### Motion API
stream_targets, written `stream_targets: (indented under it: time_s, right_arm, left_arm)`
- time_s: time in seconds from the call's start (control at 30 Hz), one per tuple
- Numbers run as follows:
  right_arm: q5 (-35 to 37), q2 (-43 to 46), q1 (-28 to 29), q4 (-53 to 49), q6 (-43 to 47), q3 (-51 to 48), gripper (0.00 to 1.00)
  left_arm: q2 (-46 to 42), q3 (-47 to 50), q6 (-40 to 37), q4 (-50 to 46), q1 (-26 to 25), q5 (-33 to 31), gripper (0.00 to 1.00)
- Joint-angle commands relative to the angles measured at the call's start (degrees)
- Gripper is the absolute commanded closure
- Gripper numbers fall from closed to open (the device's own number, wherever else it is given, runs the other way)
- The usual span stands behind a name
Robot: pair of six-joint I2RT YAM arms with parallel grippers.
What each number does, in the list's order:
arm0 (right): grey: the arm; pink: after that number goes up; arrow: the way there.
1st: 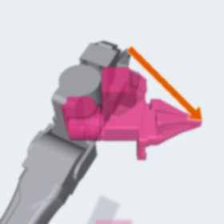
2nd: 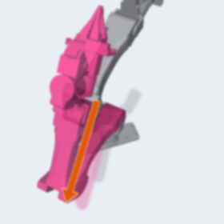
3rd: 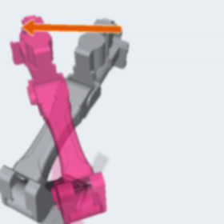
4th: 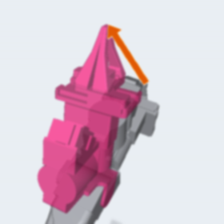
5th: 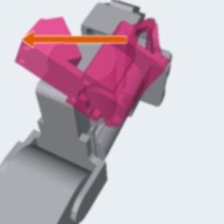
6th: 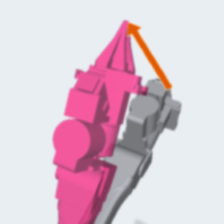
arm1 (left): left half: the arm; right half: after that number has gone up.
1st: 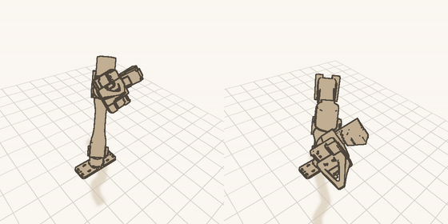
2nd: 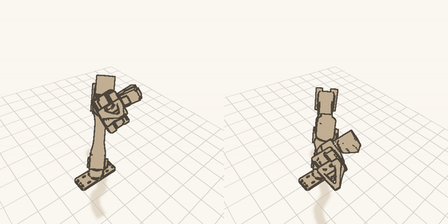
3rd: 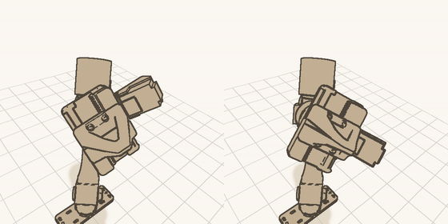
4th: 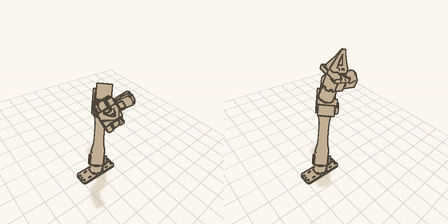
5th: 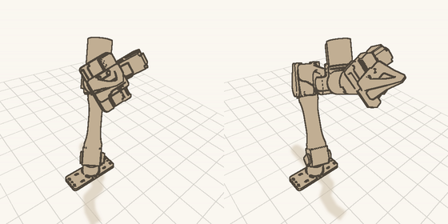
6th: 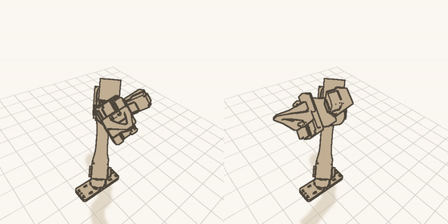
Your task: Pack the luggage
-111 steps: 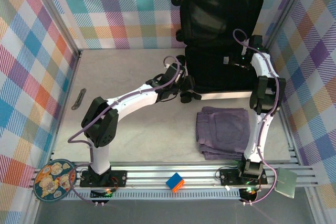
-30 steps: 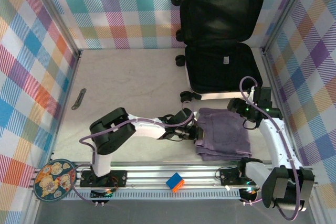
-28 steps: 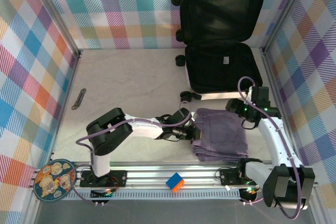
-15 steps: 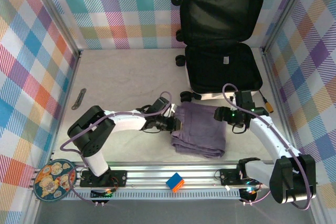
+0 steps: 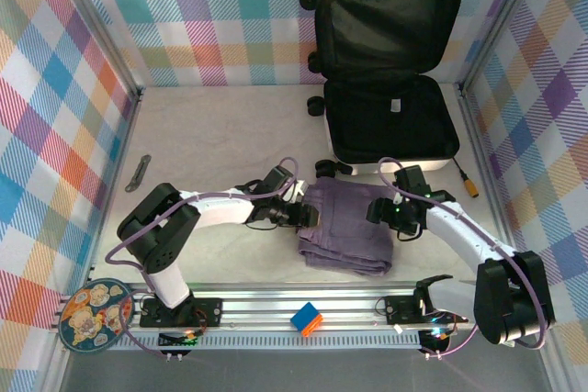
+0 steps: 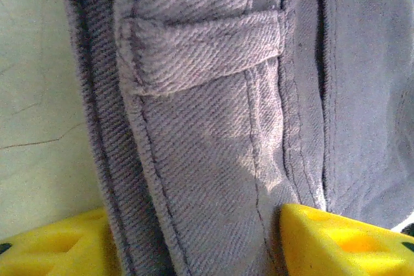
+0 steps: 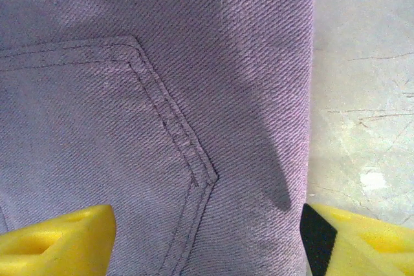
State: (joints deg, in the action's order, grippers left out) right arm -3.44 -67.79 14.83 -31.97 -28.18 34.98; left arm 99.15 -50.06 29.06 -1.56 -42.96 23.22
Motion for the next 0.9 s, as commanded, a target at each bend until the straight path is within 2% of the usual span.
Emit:
stream_targets:
  time_s: [0.0,0.2,0.37,0.63,0.73,0.87]
  right_arm:
    - [1.0,-0.6,0.5,-0.4,-1.9,-1.2,0.24]
    - [2.4,-2.1,0.8,-1.3,-2.0,-0.6,0.24]
    - [2.1,-7.0,1.2,-1.5,-1.5,1.1,0.25]
    - [1.3,-10.4,5.7,0.5,-1.8,3.0,0.28]
    - [-0.2,-10.5,6.4,2.4,-2.3,2.9,0.32]
    - [-0.3,-9.9,6.9,2.8,-2.3,3.0,0.40]
  left_arm:
    - [2.6,-1.1,0.6,-1.5,0.1,3.9,0.38]
    - [5.9,-2.3,1.5,0.2,-1.1,5.2,0.38]
    - [7.3,-3.8,2.0,0.8,-2.3,5.7,0.39]
    - [7.3,-5.3,2.9,1.6,-3.9,6.0,0.41]
    - [7.8,-6.3,3.1,1.6,-4.7,6.3,0.46]
    - [8.1,-7.5,3.1,0.8,-5.7,6.4,0.58]
